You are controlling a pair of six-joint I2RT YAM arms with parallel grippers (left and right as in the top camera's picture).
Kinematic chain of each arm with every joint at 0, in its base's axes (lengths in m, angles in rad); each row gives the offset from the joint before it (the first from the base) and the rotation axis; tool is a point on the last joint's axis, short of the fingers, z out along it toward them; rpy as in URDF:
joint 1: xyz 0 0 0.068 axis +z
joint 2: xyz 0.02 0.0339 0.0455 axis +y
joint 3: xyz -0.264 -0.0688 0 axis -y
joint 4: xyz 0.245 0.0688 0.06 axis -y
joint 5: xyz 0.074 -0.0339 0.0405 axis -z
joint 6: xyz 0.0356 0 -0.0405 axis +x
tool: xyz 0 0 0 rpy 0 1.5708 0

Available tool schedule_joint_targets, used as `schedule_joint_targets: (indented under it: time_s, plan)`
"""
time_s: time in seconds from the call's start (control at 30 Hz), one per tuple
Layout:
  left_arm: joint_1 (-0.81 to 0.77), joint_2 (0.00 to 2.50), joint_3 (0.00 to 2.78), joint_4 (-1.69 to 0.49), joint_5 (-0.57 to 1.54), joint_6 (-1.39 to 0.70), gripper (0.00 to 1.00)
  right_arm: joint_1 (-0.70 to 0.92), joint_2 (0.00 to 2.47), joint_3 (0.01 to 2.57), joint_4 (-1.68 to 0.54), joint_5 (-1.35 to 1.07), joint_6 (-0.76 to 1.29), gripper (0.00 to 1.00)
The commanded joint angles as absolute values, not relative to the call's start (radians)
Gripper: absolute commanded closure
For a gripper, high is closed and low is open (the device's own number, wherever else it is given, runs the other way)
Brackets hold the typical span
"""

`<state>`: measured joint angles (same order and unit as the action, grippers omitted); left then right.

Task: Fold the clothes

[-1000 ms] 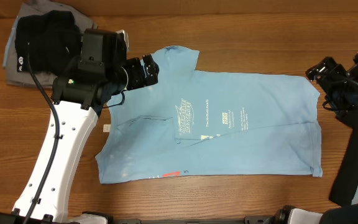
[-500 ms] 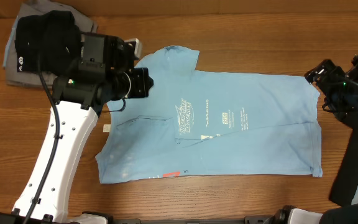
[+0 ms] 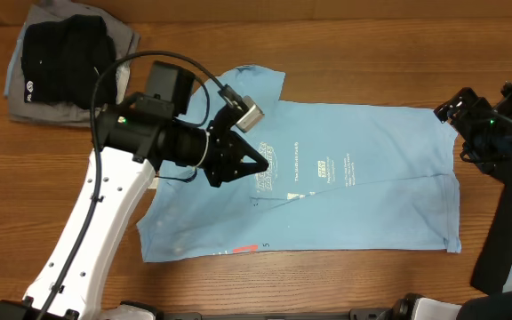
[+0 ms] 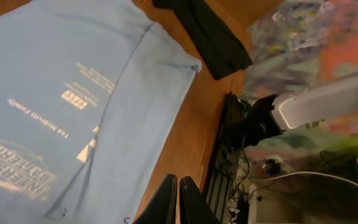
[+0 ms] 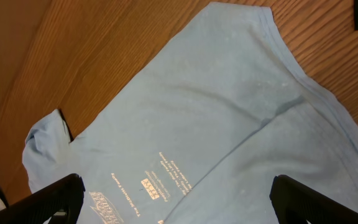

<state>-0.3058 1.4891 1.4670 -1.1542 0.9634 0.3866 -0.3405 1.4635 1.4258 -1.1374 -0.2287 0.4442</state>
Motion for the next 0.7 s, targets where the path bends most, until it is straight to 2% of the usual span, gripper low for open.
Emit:
schedule_joint_targets:
  time_s: [0.0,0.1,0.3,0.43,0.5,0.57,0.63,0.67]
  plan:
    - [-0.308,1.489,1.480,-1.138,1.010,0.457,0.92,-0.342,1.454,1.454,-1.133,-0.225,0.437,0.00]
    - [-0.308,1.489,1.480,-1.125,0.990,0.457,0.96,-0.342,1.454,1.454,-1.132,-0.224,0.437,0.00]
    - [-0.308,1.490,1.480,-1.106,0.902,0.456,0.96,-0.342,1.455,1.453,-1.133,-0.218,0.437,0.00]
    - [-0.308,1.490,1.480,-1.107,0.890,0.456,0.90,-0.342,1.455,1.452,-1.133,-0.218,0.437,0.00]
    - [-0.308,1.490,1.480,-1.107,0.891,0.456,0.73,-0.342,1.455,1.452,-1.132,-0.218,0.437,0.00]
    - [-0.308,1.490,1.480,-1.103,0.891,0.457,0.61,-0.342,1.455,1.452,-1.132,-0.218,0.437,0.00]
    - [-0.308,1.490,1.480,-1.102,0.891,0.457,0.40,-0.342,1.455,1.452,-1.132,-0.218,0.437,0.00]
    - [-0.308,1.490,1.480,-1.100,0.891,0.457,0.35,-0.342,1.455,1.452,-1.132,-0.218,0.437,0.00]
